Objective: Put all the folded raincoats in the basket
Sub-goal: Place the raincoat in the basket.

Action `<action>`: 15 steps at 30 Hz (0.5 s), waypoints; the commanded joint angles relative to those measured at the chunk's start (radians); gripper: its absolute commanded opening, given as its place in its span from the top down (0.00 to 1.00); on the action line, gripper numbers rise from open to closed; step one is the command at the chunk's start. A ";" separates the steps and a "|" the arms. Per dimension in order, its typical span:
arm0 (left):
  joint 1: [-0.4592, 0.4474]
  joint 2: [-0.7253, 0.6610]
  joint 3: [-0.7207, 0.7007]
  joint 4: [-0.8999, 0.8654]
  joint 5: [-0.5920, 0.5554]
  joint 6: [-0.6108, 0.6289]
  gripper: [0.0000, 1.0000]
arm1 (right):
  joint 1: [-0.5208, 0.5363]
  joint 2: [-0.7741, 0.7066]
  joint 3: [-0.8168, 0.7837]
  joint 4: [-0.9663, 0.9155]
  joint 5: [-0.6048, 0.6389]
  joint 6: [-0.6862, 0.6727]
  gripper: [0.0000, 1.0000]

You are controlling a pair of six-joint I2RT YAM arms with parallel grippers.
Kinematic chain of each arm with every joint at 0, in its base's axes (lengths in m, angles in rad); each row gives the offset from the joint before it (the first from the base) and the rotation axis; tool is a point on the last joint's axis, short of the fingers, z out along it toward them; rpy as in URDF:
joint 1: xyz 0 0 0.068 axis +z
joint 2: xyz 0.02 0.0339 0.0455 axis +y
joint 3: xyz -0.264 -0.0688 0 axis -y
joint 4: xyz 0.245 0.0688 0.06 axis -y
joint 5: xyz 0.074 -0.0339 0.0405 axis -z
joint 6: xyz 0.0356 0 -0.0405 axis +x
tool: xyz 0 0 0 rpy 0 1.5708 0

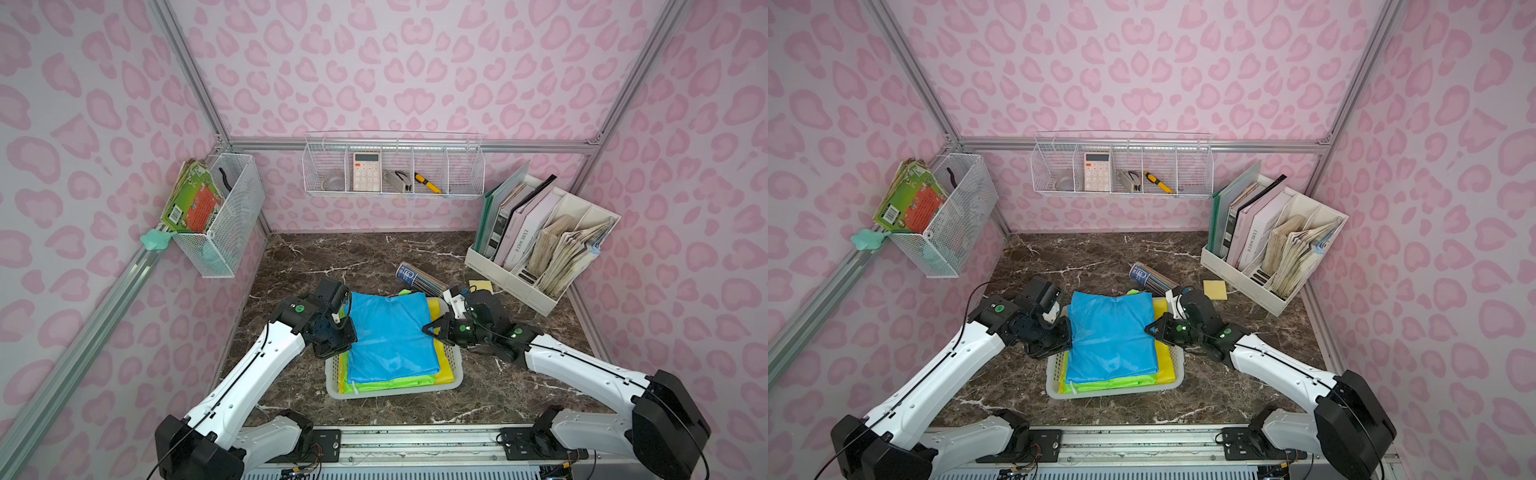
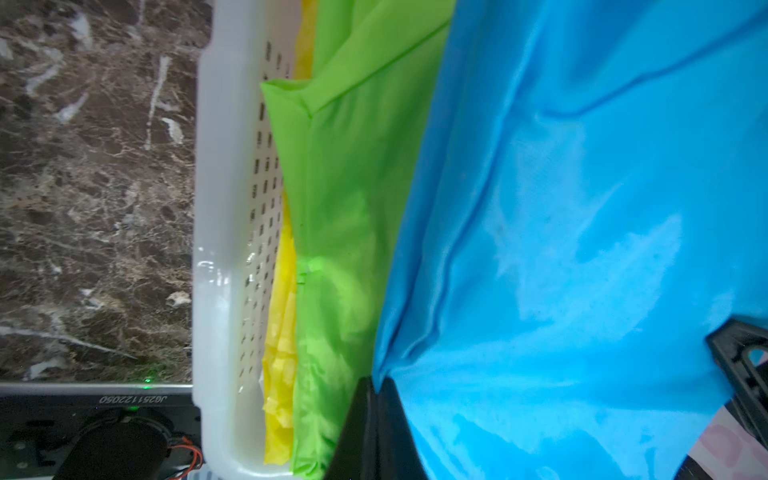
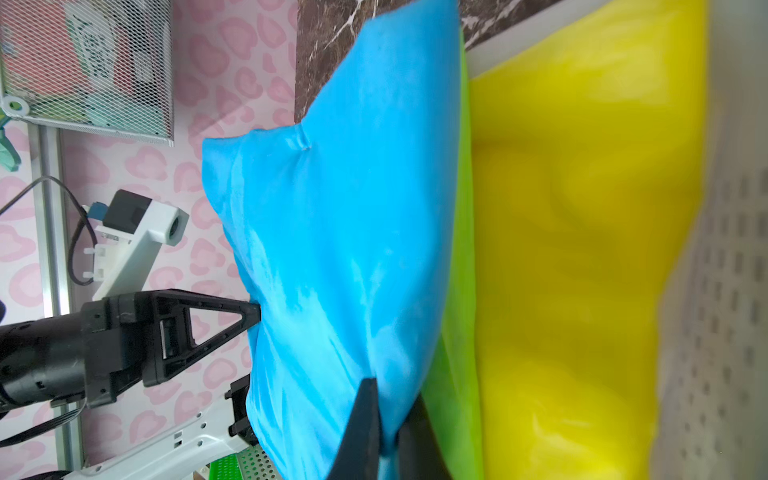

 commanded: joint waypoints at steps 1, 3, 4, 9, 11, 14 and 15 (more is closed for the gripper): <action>0.025 -0.015 -0.018 -0.167 -0.192 -0.009 1.00 | 0.018 0.031 -0.003 0.017 0.078 0.008 1.00; 0.034 -0.020 -0.032 -0.164 -0.183 -0.006 1.00 | 0.027 0.052 -0.004 0.029 0.078 0.011 1.00; 0.035 -0.022 -0.037 -0.159 -0.177 -0.003 1.00 | 0.028 0.059 -0.004 0.035 0.077 0.012 1.00; 0.037 0.014 -0.035 -0.151 -0.166 0.007 0.98 | 0.031 0.069 -0.001 0.038 0.073 0.005 1.00; 0.038 0.027 -0.033 -0.149 -0.164 0.010 0.96 | 0.031 0.069 -0.005 0.037 0.072 0.002 1.00; 0.038 0.040 -0.023 -0.150 -0.171 0.012 0.81 | 0.030 0.068 -0.017 0.032 0.072 0.007 0.93; 0.038 0.044 -0.016 -0.154 -0.176 0.012 0.77 | 0.031 0.067 -0.020 0.028 0.072 0.008 0.88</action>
